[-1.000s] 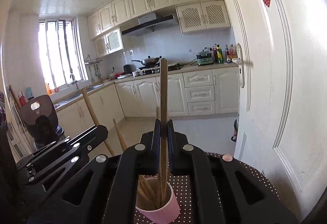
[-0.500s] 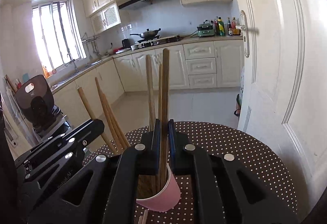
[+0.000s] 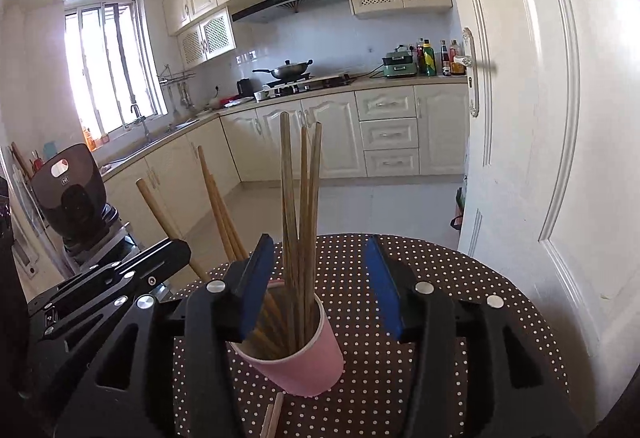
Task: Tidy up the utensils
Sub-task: 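Open both tools to release the chopsticks in the cup, then withdraw both tools from the cup and move down toward the chopstick row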
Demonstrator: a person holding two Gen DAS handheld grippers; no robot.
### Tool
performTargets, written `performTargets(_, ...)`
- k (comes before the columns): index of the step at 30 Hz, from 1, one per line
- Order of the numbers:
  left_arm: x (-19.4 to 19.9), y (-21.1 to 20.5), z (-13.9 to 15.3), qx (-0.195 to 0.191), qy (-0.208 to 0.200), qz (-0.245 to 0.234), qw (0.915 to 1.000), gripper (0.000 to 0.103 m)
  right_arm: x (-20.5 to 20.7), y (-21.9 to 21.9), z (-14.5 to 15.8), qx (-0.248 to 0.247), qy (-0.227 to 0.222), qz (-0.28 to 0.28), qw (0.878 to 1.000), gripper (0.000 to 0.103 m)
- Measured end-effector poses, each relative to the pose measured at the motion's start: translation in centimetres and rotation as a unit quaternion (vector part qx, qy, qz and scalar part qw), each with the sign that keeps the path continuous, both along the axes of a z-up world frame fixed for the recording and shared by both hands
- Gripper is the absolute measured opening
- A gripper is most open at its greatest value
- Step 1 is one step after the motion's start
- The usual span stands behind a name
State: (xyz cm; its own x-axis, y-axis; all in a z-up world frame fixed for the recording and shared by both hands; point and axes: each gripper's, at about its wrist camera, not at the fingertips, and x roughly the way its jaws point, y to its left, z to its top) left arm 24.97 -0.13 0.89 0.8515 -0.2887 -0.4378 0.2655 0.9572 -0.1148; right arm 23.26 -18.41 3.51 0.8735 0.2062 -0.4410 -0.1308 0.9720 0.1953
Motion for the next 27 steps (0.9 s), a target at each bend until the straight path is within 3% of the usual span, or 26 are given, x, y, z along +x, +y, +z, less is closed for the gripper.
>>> performTargets(12,-1.9,0.2,-0.7,0.007,0.017,-0.005,0.9998,0.008,-2.5,-0.3,-0.8,-0.024,0.011,-0.005,1.0,0.065)
performTargets(27,-4.6,0.7,-2.1,0.017,0.04,-0.007,0.999,0.008,-5.2,-1.1,-2.1,-0.033,0.031,-0.01,0.999,0.075)
